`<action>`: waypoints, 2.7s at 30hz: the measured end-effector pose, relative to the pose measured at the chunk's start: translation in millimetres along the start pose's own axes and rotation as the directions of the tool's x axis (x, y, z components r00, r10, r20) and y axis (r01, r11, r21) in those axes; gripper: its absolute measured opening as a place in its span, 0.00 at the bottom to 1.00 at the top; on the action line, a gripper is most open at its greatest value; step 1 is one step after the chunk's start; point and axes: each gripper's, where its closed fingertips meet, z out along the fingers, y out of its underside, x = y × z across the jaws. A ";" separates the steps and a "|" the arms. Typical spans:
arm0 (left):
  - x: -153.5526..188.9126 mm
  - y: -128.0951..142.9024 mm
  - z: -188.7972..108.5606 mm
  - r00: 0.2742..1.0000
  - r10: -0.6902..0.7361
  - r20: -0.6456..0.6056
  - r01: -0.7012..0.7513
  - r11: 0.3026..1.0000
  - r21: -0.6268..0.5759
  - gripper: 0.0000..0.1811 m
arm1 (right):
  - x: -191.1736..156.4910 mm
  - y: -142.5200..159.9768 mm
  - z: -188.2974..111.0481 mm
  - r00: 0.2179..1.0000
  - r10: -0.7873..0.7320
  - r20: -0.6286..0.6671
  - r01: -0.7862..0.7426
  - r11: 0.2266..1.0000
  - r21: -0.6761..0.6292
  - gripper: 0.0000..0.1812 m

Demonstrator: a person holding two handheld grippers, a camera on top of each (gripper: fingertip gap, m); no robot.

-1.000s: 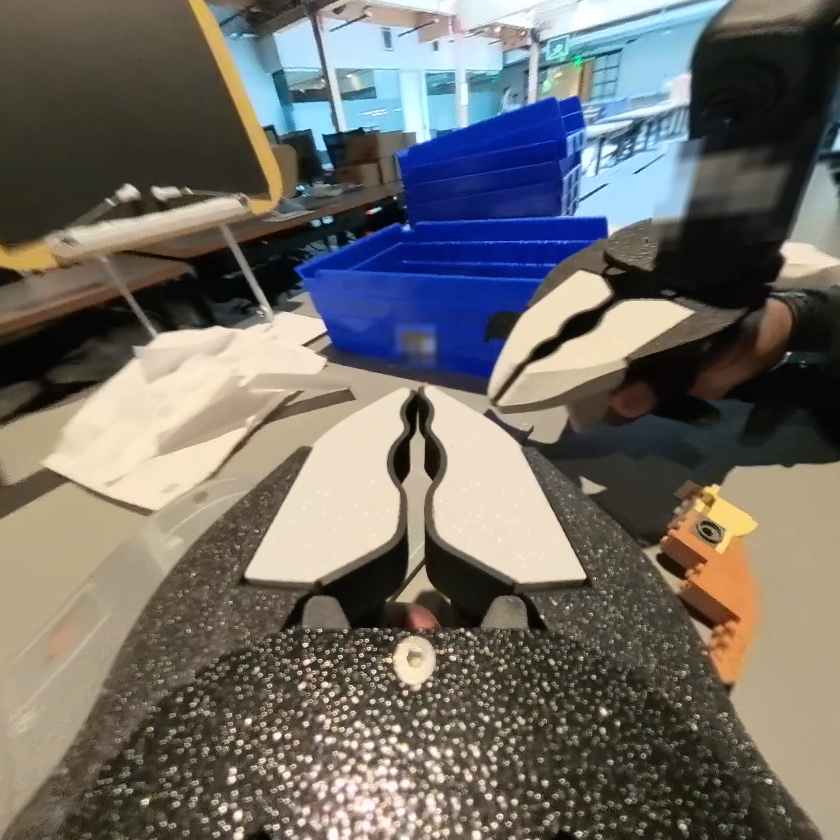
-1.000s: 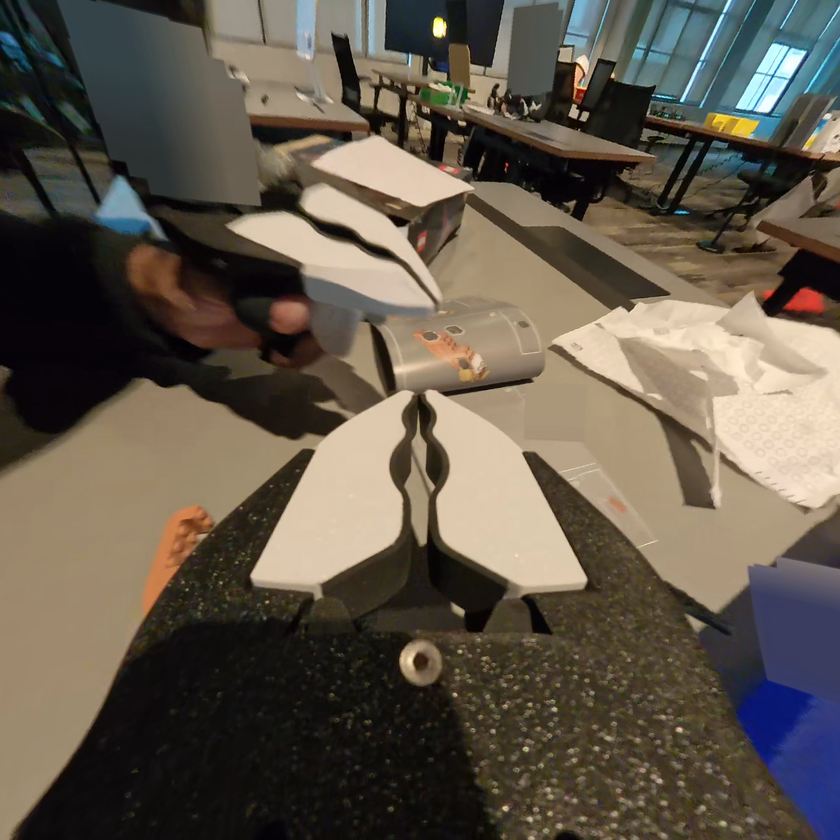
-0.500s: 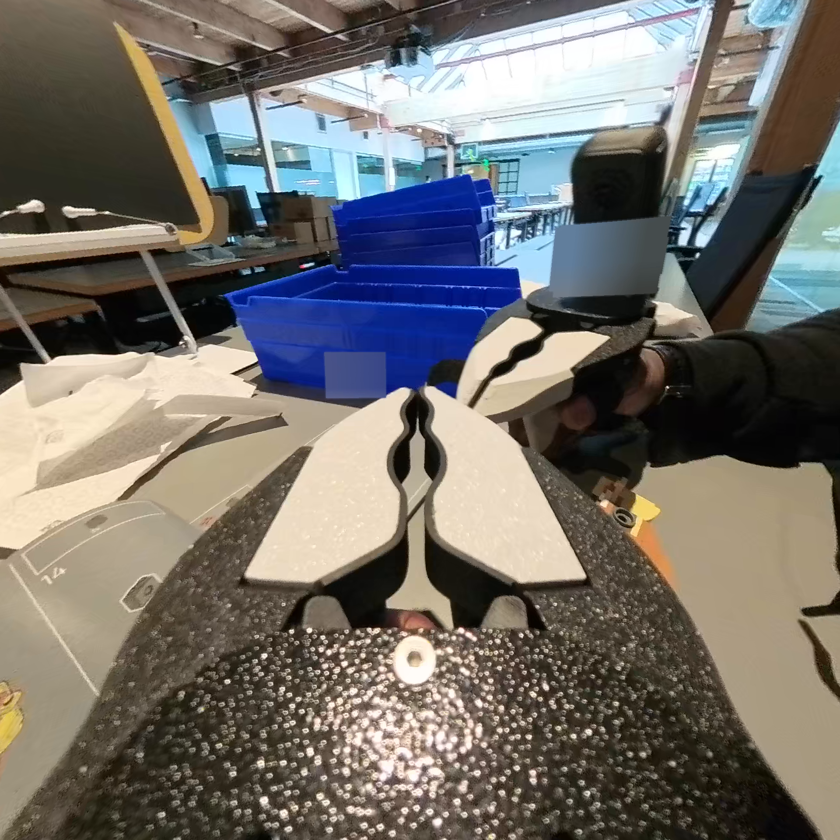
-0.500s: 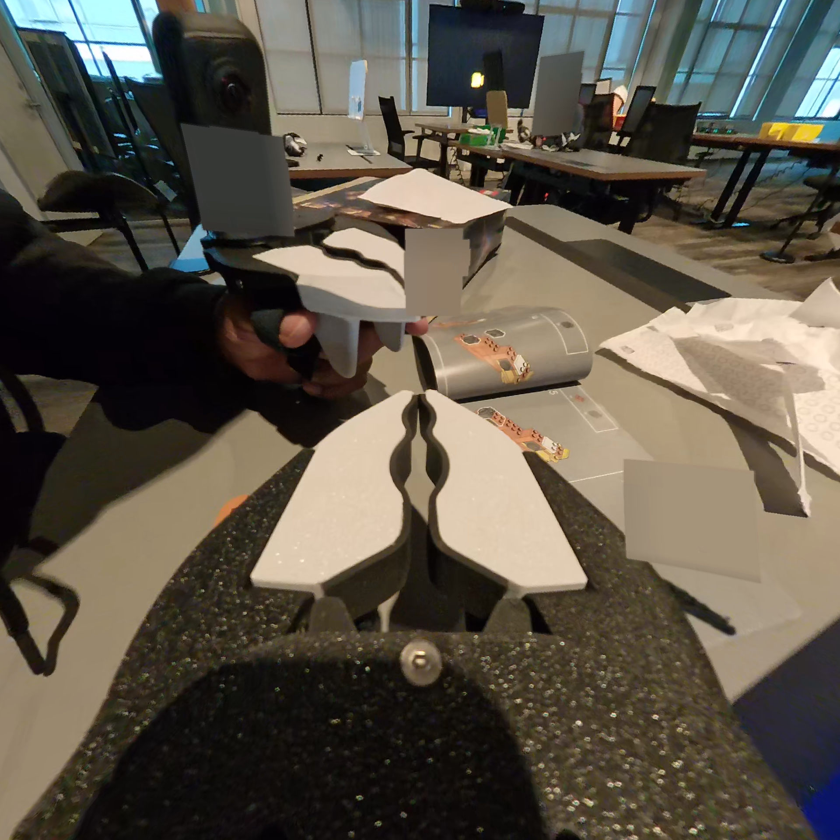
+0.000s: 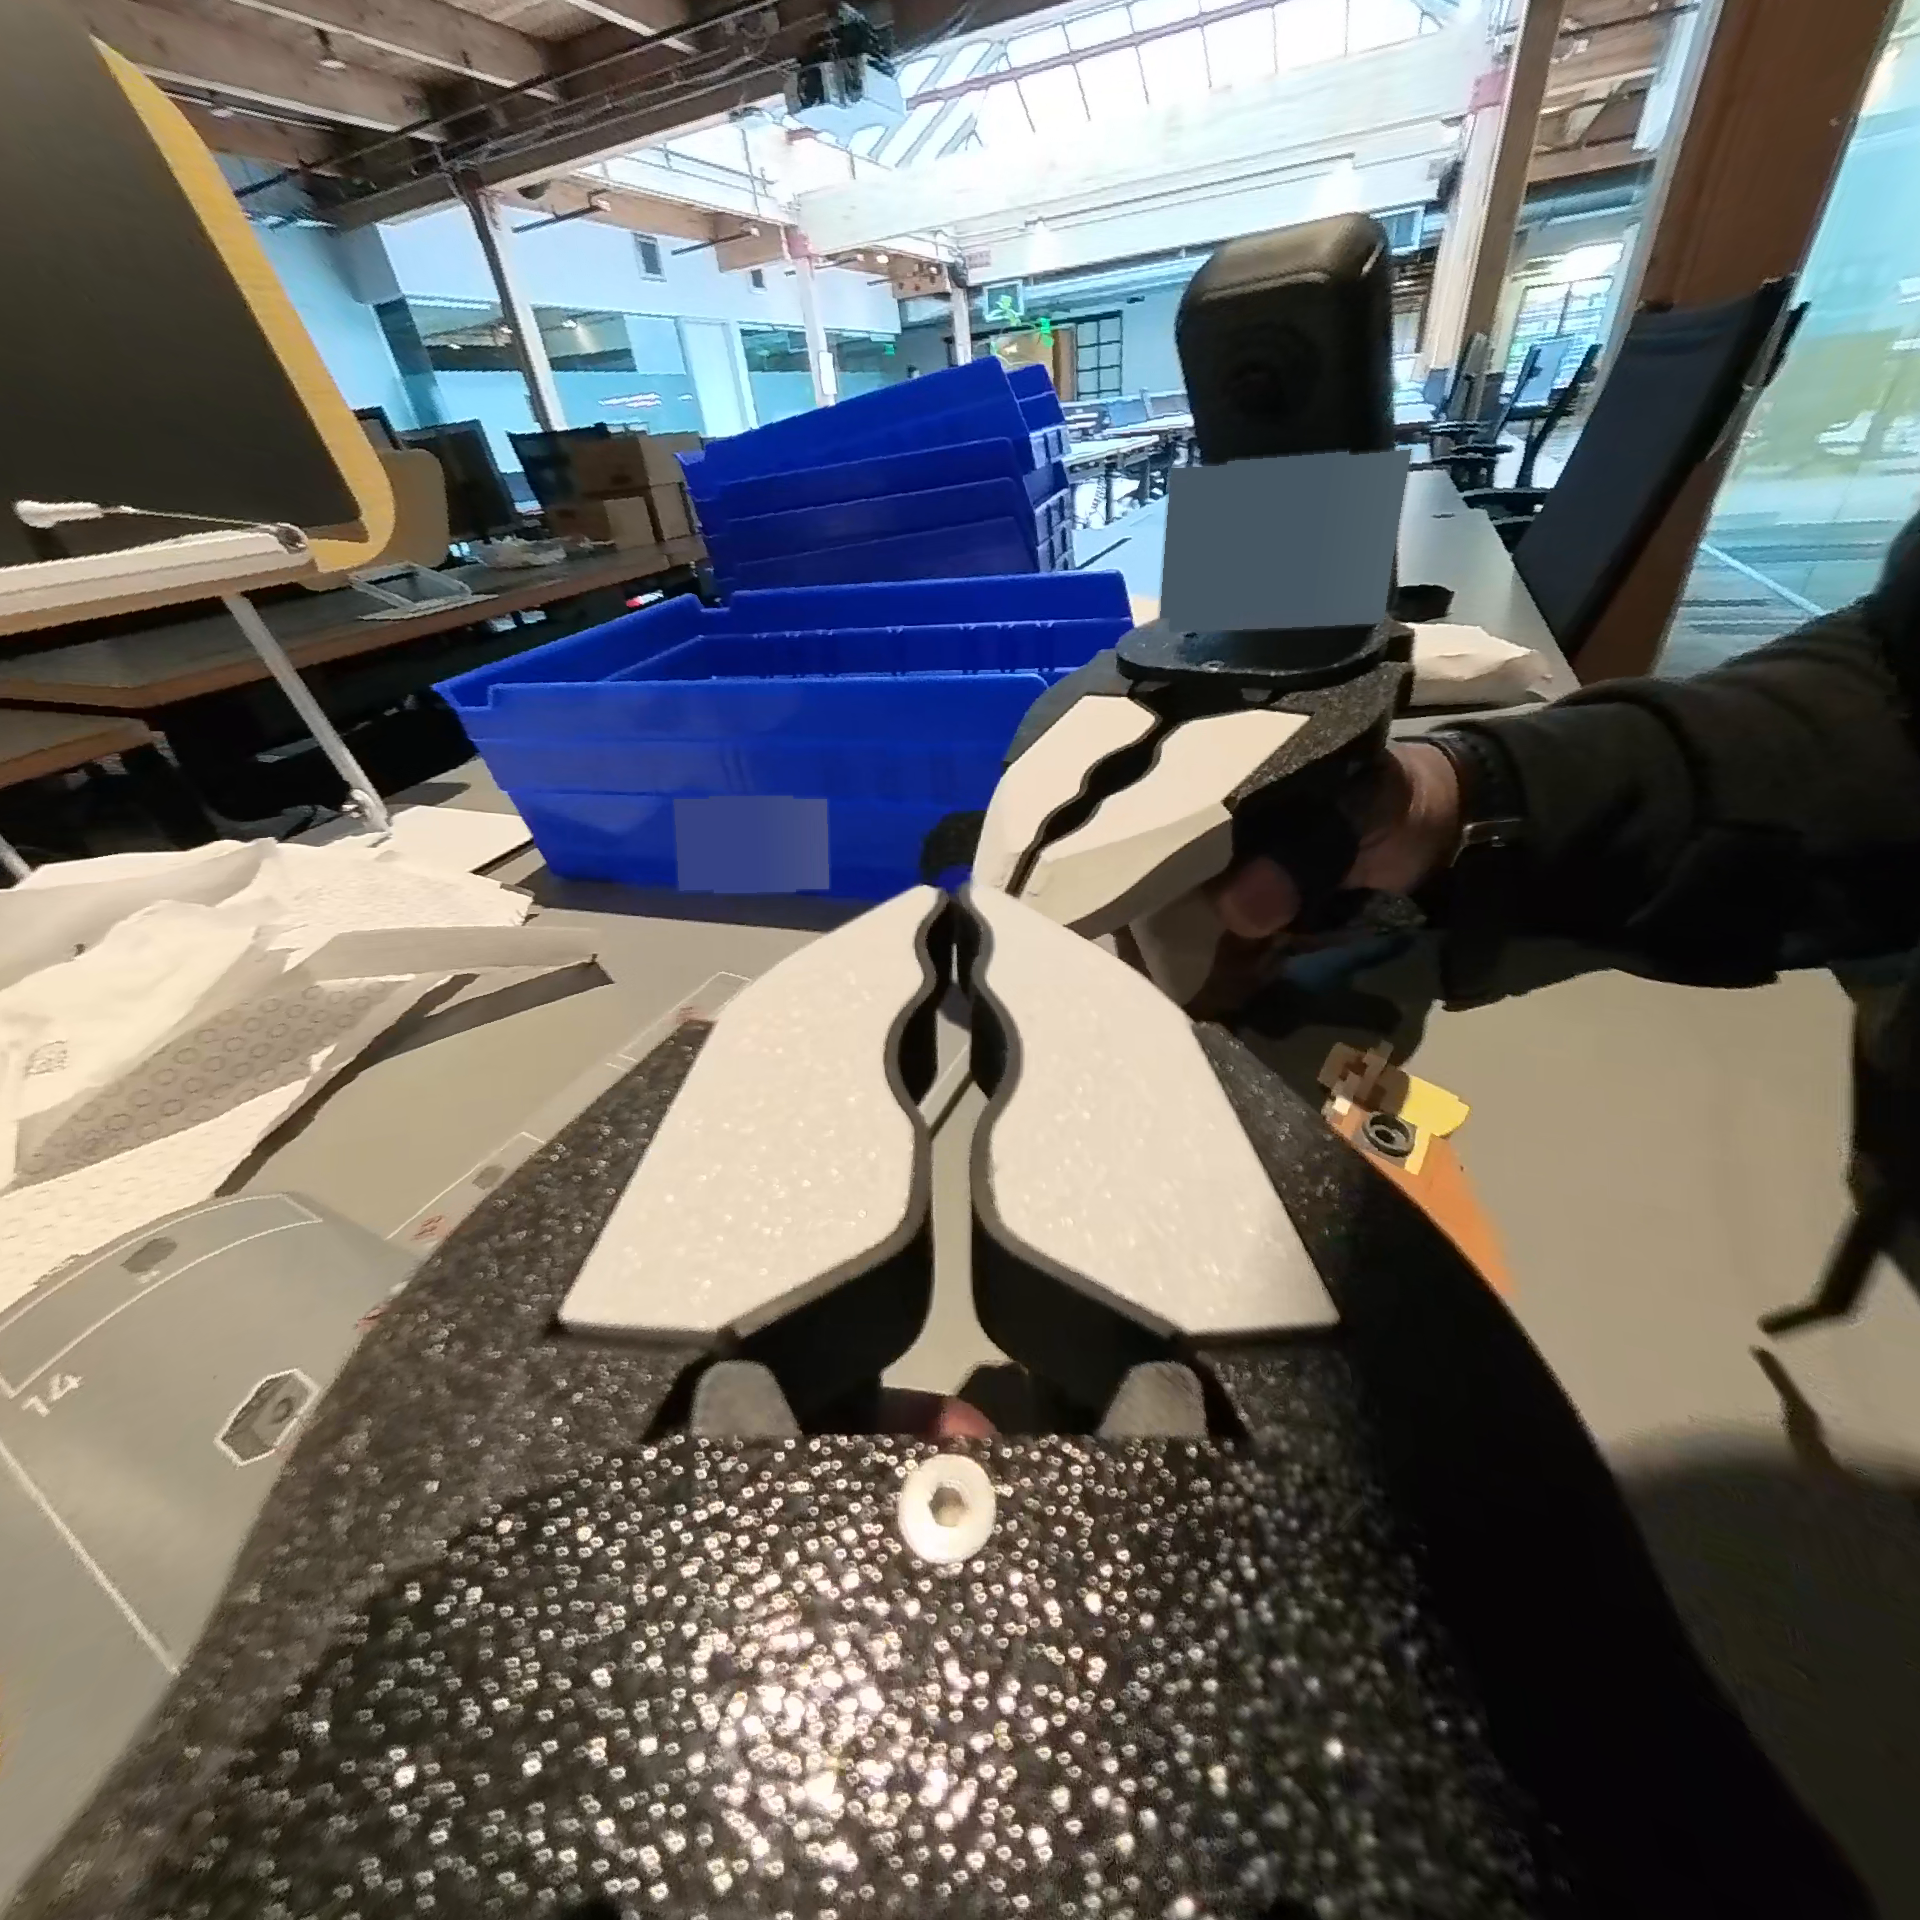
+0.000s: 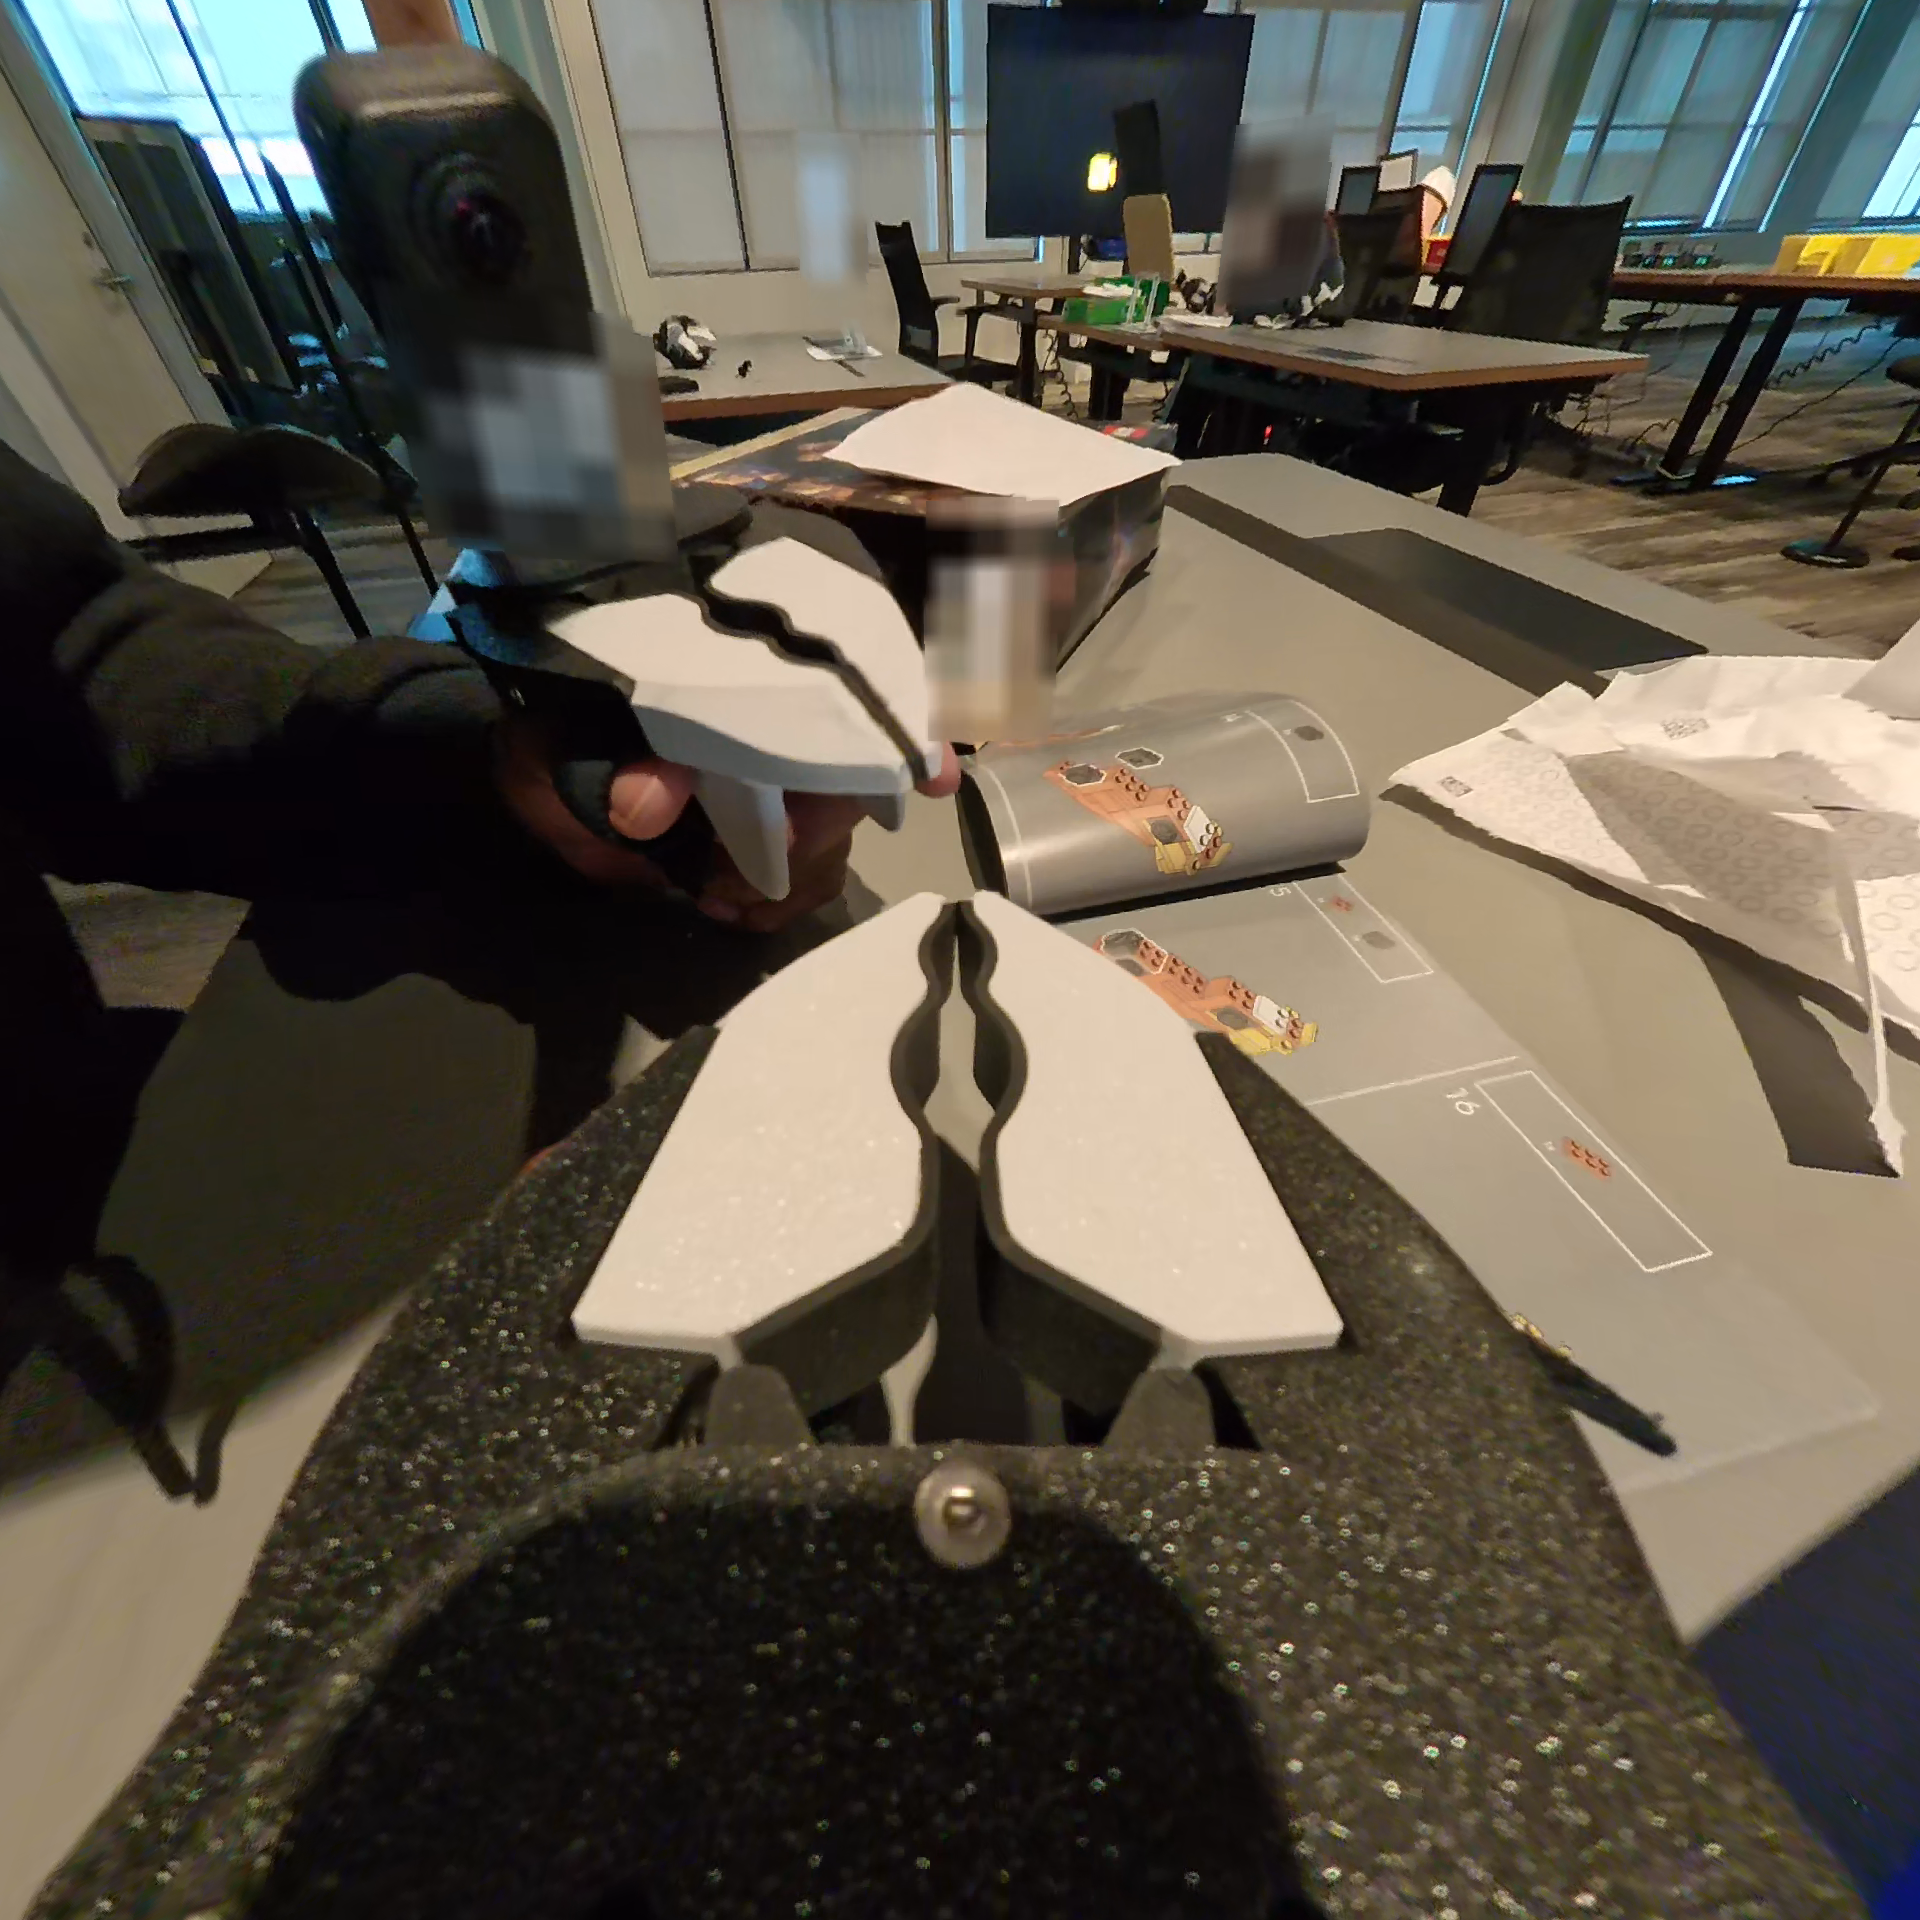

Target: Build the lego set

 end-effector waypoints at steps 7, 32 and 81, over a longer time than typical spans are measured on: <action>2.2 -0.9 5.1 0.999 0.050 -0.019 -0.050 0.999 0.013 0.00 | -3.3 -4.0 -3.5 1.000 0.004 -0.008 -0.004 0.999 0.034 0.00; 2.6 -8.5 4.6 0.996 0.090 -0.007 -0.089 0.993 0.080 0.00 | 261.4 52.2 -89.9 0.992 -0.049 0.117 0.123 0.596 -0.794 0.09; 43.8 -60.7 -48.1 0.555 -0.672 -0.491 0.824 0.528 0.208 0.21 | -59.4 -104.4 -6.0 0.643 -0.683 -0.347 0.762 0.613 0.207 0.00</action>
